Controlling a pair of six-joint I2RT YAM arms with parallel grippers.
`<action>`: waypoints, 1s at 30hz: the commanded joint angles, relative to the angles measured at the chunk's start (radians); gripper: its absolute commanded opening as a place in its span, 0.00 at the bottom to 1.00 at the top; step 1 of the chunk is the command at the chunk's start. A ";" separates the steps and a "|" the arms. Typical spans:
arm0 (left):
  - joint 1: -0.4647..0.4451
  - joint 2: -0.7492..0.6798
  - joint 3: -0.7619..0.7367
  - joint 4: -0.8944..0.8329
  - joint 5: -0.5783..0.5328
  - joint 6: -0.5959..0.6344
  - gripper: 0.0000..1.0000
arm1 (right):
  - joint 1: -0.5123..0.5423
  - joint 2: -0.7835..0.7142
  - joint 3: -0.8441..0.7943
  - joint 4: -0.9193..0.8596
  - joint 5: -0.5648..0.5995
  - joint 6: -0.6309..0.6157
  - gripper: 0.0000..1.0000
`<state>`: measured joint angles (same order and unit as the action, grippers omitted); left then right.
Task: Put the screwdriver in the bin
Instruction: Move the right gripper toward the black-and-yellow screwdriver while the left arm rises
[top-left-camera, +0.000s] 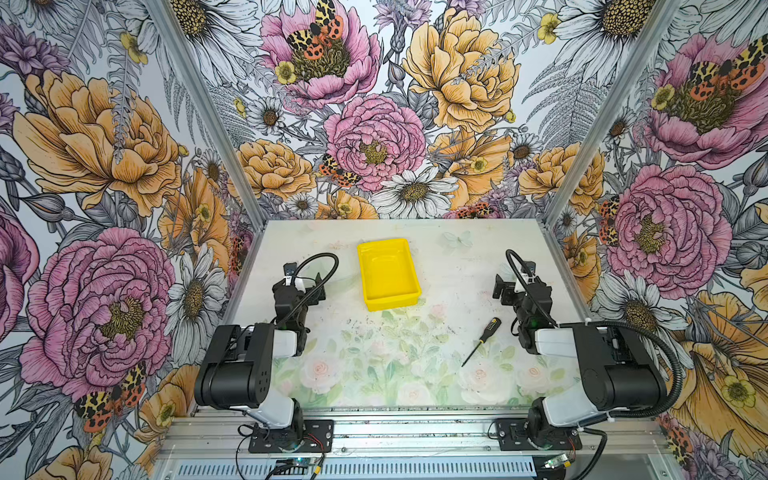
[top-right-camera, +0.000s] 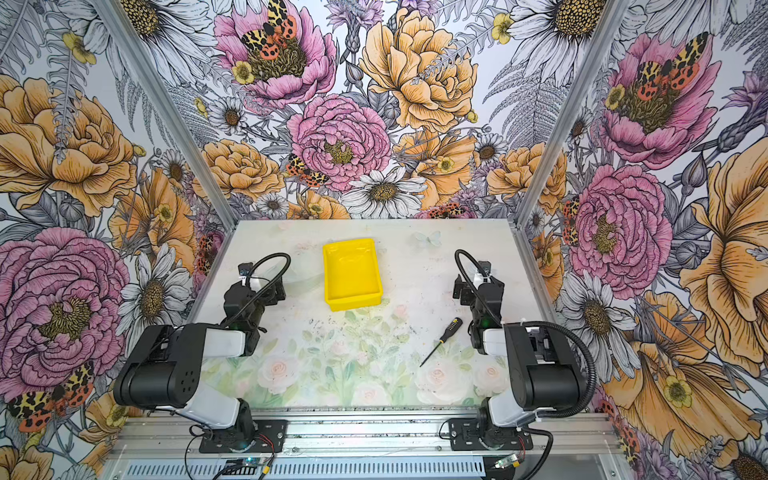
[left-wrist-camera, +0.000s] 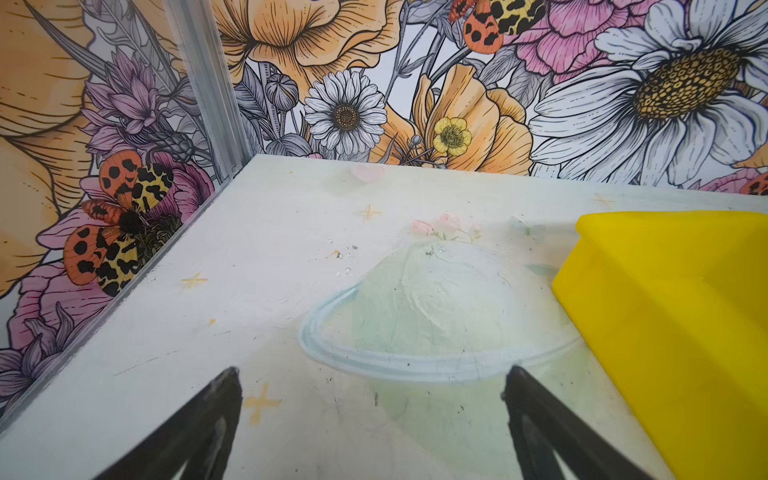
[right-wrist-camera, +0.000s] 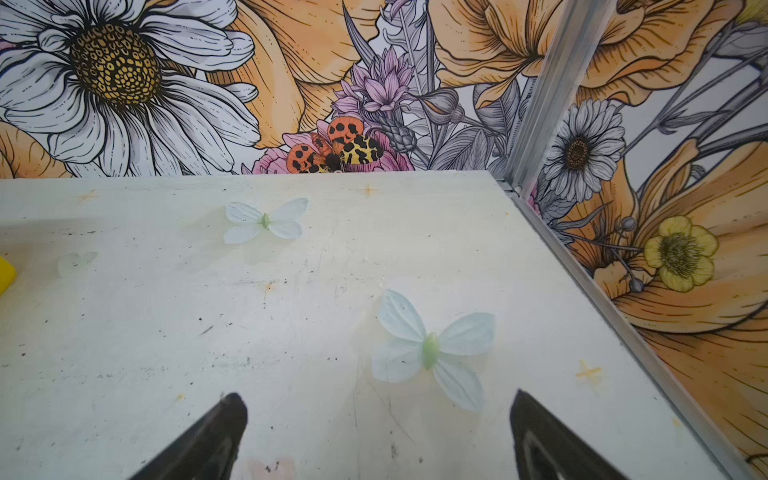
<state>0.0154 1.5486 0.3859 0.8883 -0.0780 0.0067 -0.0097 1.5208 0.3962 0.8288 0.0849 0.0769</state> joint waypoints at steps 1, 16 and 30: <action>-0.009 -0.001 -0.004 0.035 -0.009 0.003 0.99 | 0.005 0.014 -0.004 0.034 0.014 -0.011 1.00; -0.009 -0.001 -0.004 0.035 -0.008 0.003 0.99 | 0.004 0.015 -0.002 0.033 0.011 -0.010 0.99; 0.003 0.000 -0.002 0.037 0.012 -0.007 0.99 | -0.015 0.018 0.006 0.019 -0.013 0.005 1.00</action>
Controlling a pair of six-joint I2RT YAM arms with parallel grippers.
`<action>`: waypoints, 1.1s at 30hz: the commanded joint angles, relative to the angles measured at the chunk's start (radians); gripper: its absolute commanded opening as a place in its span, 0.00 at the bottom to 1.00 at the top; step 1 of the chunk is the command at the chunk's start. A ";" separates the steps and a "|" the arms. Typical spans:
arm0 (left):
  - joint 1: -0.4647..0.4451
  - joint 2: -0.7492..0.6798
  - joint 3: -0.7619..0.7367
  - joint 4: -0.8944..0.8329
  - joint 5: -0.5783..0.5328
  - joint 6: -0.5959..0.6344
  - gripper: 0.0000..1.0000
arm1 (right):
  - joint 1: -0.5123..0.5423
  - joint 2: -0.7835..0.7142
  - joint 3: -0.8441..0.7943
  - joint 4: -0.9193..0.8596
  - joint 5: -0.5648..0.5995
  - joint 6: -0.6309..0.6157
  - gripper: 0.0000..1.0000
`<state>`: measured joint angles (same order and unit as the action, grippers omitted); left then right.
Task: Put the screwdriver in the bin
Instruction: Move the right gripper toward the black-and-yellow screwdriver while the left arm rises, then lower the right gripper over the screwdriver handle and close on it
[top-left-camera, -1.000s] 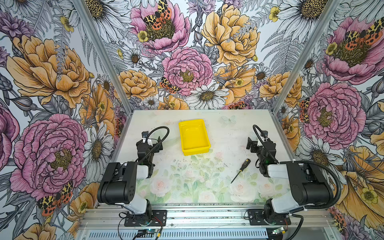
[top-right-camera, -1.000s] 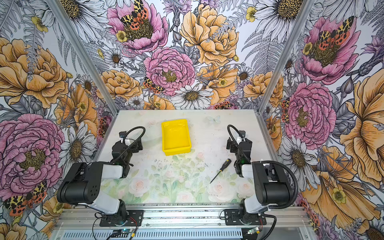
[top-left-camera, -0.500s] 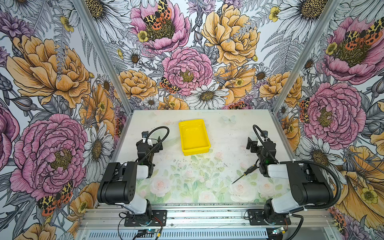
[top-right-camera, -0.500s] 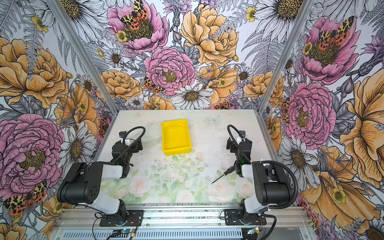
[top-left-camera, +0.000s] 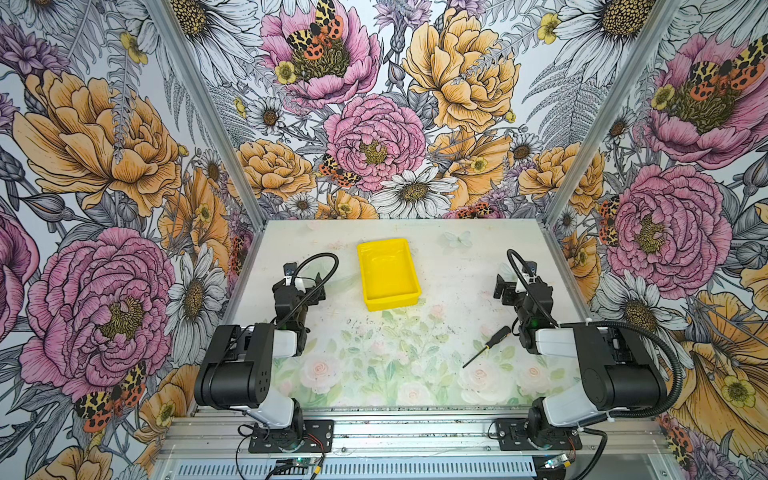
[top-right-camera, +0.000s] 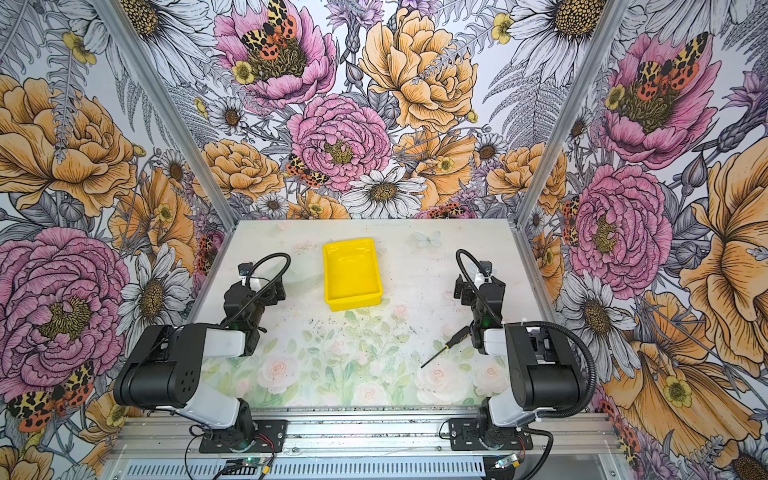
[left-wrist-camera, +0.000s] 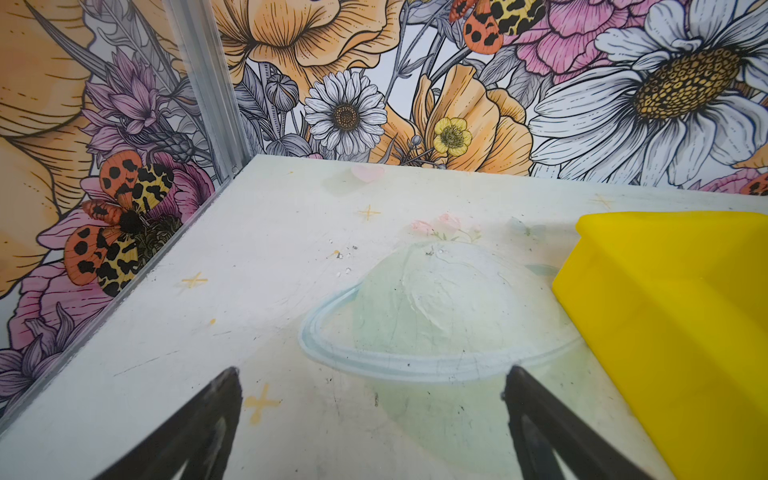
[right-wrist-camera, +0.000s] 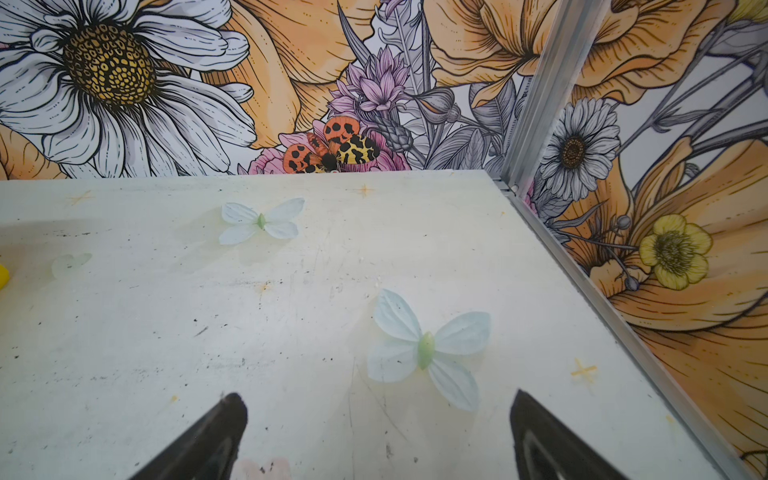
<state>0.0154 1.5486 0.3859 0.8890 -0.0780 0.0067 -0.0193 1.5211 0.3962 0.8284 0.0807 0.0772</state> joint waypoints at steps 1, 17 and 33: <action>0.003 0.001 -0.002 0.035 0.011 -0.007 0.99 | -0.005 0.017 0.006 0.020 -0.009 0.006 1.00; 0.015 -0.148 0.115 -0.361 -0.169 -0.081 0.99 | 0.011 -0.147 0.213 -0.539 0.150 0.107 0.99; -0.015 -0.289 0.265 -0.908 -0.094 -0.218 0.99 | 0.039 -0.226 0.425 -1.327 0.014 0.546 0.99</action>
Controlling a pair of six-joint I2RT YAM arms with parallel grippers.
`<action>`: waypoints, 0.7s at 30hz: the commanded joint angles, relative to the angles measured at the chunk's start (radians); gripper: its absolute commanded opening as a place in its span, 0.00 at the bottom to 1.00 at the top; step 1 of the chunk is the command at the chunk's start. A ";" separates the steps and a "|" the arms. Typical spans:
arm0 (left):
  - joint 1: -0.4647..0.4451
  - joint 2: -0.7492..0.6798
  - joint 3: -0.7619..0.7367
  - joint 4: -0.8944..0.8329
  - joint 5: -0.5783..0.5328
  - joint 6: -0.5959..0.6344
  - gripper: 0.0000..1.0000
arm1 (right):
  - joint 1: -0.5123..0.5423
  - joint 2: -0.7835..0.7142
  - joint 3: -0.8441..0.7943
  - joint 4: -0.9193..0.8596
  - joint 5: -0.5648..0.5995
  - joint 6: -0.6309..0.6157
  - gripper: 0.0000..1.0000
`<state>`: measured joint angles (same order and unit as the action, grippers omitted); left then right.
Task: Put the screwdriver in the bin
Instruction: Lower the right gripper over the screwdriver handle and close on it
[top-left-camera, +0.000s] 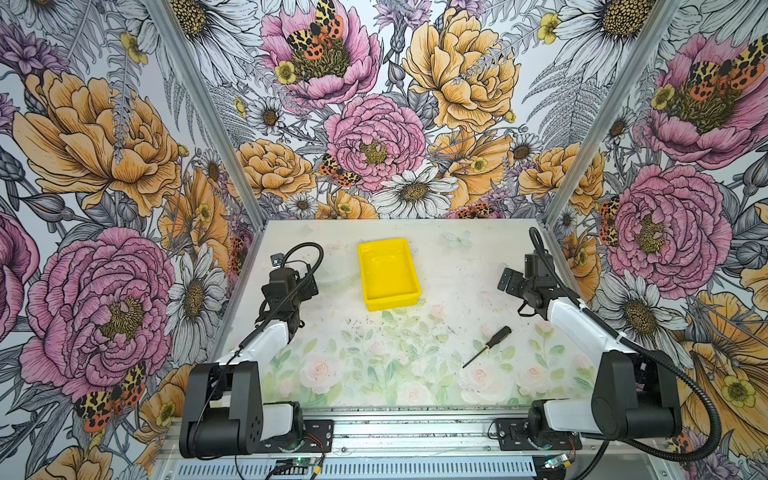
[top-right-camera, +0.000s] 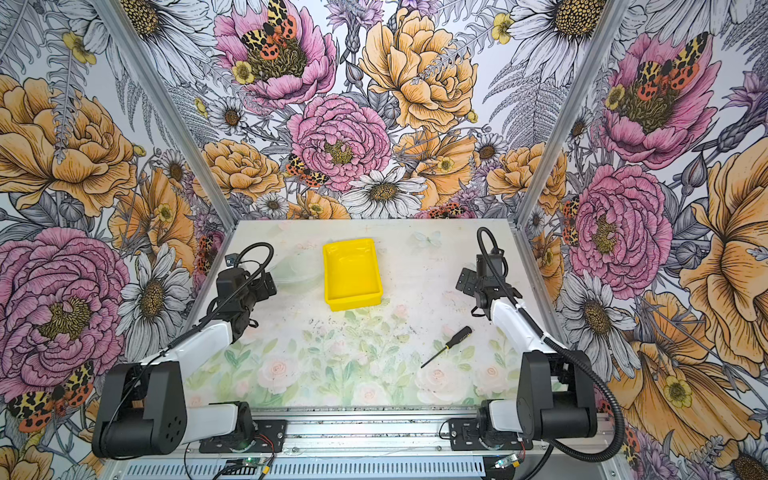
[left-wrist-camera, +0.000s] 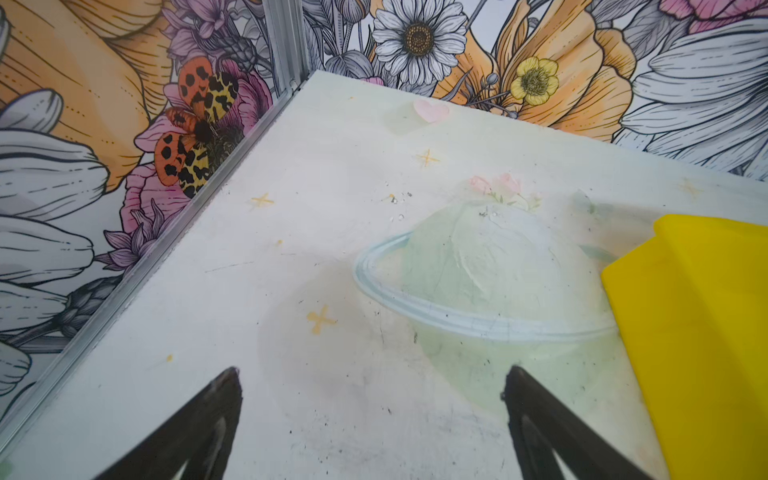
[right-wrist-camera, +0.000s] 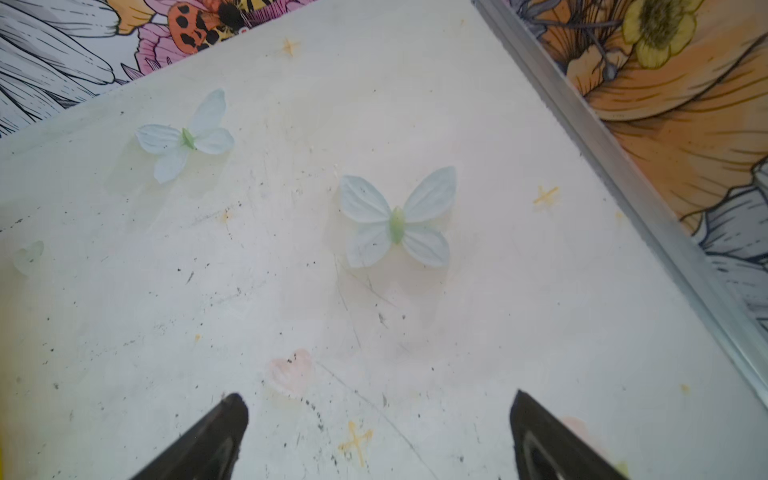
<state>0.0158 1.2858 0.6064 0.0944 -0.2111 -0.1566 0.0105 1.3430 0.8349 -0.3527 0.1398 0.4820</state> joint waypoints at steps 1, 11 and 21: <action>-0.019 -0.026 0.065 -0.154 0.035 -0.078 0.99 | 0.011 -0.056 -0.026 -0.173 -0.051 0.191 0.99; -0.043 0.004 0.193 -0.339 0.134 -0.177 0.99 | 0.066 -0.106 -0.115 -0.303 -0.141 0.501 0.99; -0.079 -0.007 0.207 -0.386 0.323 -0.186 0.99 | 0.131 -0.081 -0.158 -0.307 -0.134 0.611 0.99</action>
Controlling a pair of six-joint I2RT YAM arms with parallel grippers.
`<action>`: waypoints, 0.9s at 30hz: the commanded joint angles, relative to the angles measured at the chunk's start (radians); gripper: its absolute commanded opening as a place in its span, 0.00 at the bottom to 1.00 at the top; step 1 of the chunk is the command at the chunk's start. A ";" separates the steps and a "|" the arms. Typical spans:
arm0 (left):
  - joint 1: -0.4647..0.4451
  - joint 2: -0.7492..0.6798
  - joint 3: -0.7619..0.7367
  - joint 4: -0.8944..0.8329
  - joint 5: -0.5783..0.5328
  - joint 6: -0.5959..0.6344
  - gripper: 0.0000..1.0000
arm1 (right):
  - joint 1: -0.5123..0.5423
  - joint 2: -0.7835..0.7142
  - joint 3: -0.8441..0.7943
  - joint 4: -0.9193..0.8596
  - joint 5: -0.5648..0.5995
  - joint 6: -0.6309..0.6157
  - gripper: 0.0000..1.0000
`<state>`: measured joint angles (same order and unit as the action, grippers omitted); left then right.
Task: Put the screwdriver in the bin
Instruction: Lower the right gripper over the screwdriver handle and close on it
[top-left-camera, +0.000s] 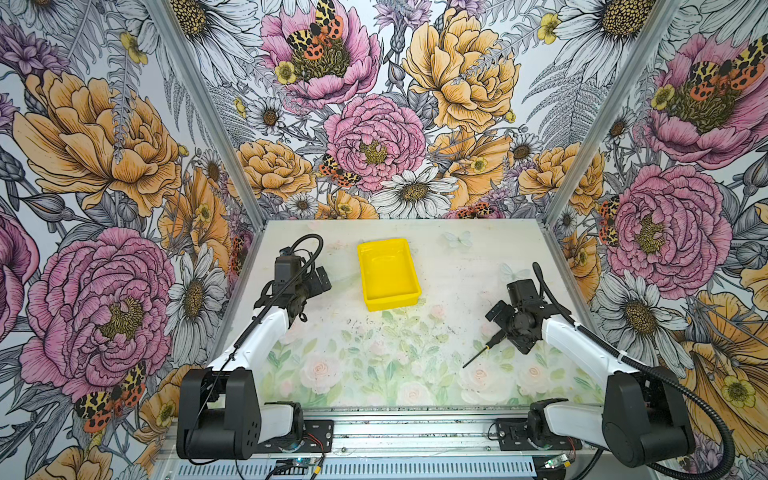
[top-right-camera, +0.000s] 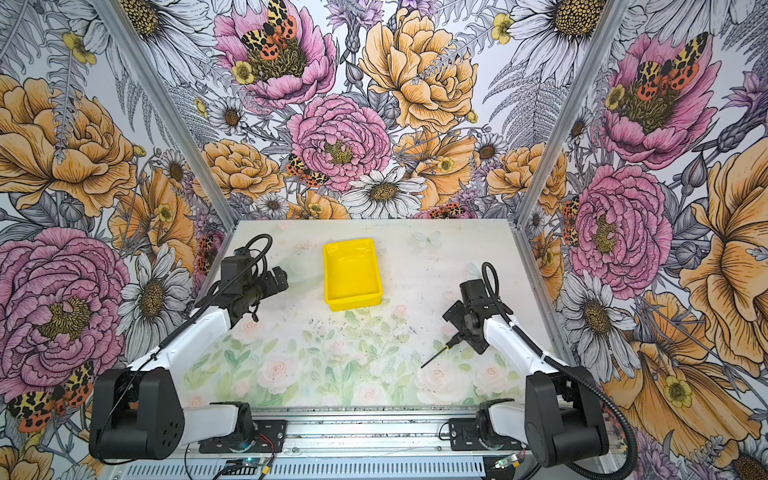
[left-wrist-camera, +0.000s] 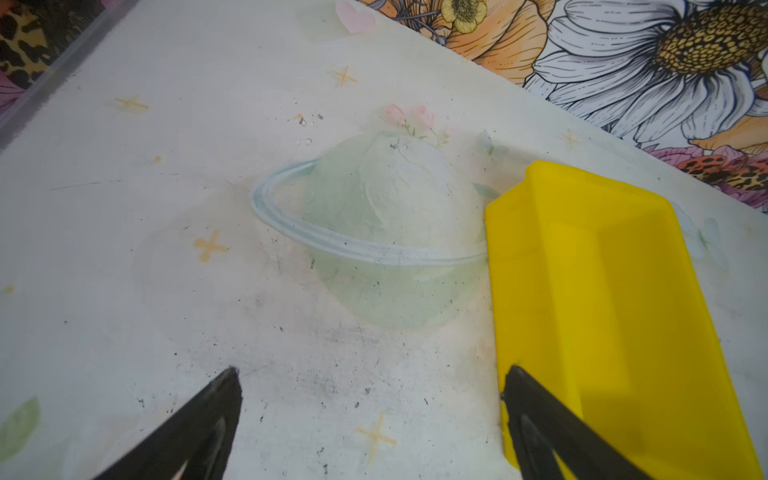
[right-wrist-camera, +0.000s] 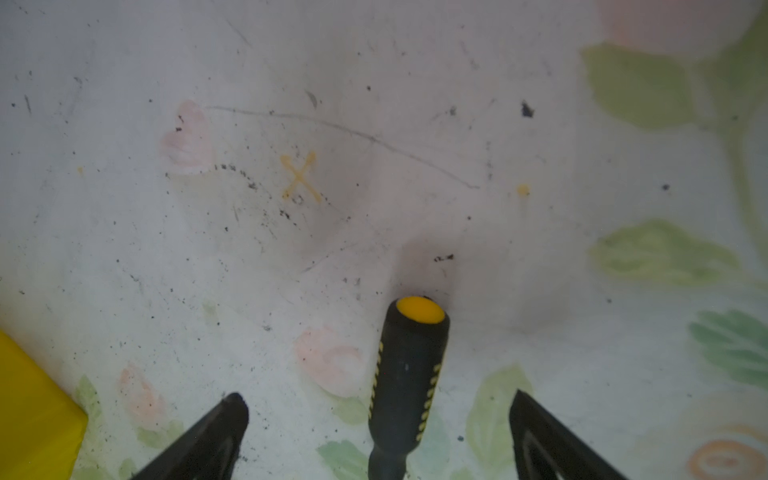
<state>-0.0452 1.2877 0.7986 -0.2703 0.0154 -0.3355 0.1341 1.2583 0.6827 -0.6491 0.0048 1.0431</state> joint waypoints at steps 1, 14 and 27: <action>-0.028 -0.015 0.016 -0.021 0.124 0.003 0.99 | 0.009 0.005 -0.009 -0.011 0.002 0.049 0.99; -0.261 -0.096 0.011 -0.093 0.213 0.079 0.99 | 0.016 0.021 -0.055 0.011 0.017 0.064 0.97; -0.358 -0.195 -0.030 -0.092 0.127 0.104 0.99 | 0.028 0.088 -0.061 0.055 0.023 0.053 0.80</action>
<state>-0.4019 1.1137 0.7849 -0.3553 0.1829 -0.2543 0.1524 1.3083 0.6220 -0.6201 0.0196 1.0901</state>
